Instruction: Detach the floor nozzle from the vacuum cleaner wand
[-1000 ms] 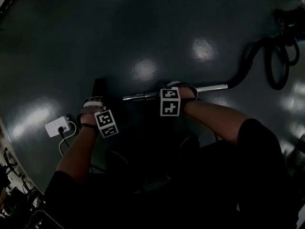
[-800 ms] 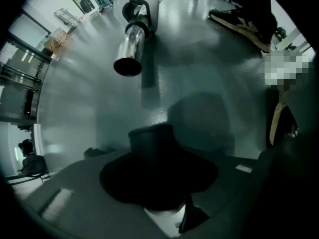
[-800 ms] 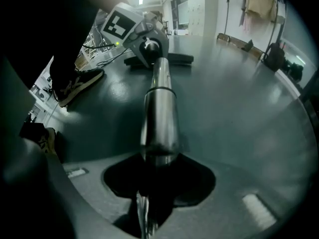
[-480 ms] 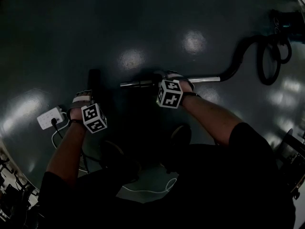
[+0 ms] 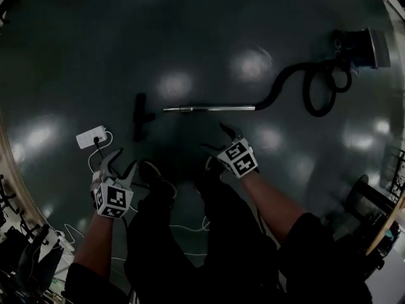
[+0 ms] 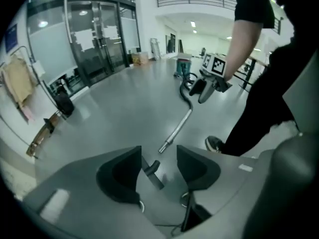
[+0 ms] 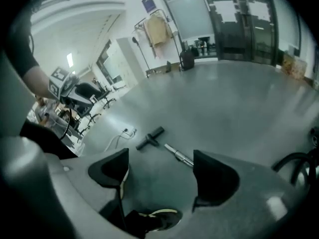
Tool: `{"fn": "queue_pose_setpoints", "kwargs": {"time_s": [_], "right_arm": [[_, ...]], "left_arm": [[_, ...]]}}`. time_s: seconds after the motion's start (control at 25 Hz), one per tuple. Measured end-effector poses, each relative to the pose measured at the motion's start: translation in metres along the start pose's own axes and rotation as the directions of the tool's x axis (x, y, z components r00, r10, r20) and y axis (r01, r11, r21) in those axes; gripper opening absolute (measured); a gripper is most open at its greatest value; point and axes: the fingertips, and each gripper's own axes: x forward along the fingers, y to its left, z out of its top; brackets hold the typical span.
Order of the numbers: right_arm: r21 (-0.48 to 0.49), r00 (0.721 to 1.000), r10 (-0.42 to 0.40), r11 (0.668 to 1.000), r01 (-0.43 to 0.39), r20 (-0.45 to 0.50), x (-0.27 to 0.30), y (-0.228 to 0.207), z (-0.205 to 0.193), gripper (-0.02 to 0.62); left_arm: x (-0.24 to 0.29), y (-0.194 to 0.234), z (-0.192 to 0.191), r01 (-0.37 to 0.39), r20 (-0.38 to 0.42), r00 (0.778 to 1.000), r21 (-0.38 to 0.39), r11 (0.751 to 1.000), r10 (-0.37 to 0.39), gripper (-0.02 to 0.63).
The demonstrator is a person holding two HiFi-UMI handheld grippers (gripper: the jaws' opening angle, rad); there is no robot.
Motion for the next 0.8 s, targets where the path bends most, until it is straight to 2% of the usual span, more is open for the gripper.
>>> {"fn": "queue_pose_setpoints", "kwargs": {"time_s": [0.08,0.2,0.28,0.44,0.52,0.68,0.8], "right_arm": [[0.024,0.999,0.003,1.000,-0.004,0.049,-0.064,0.026,0.019,0.403],[0.083,0.996,0.013,0.996,-0.020,0.083,-0.145,0.066,0.036,0.403],[0.106,0.996,0.027,0.994,-0.036,0.082,-0.187,0.095,0.046,0.403],[0.061,0.996,0.031,0.997,-0.036,0.084,-0.247,0.146,0.062,0.403],[0.059,0.992,0.000,0.998,-0.007,0.129,-0.273,0.161,0.076,0.403],[0.069,0.968,-0.070,0.996,0.055,0.241,-0.313,0.205,0.112,0.403],[0.082,0.948,-0.081,0.995,0.059,0.307,-0.326,0.252,0.127,0.403]], "left_arm": [[-0.066,-0.006,0.031,-0.067,0.019,0.997,-0.066,0.996,0.069,0.230],[-0.152,-0.018,0.067,-0.140,0.030,0.989,-0.186,0.973,0.148,0.230],[-0.194,-0.026,0.083,-0.158,0.045,0.984,-0.249,0.955,0.175,0.230],[-0.257,-0.049,0.105,-0.138,0.102,0.978,-0.332,0.933,0.181,0.218],[-0.276,-0.057,0.115,-0.116,0.160,0.971,-0.339,0.933,0.179,0.218],[-0.316,-0.054,0.130,-0.098,0.284,0.941,-0.283,0.954,0.181,0.218],[-0.352,-0.053,0.134,-0.103,0.370,0.907,-0.265,0.959,0.200,0.216]]}}
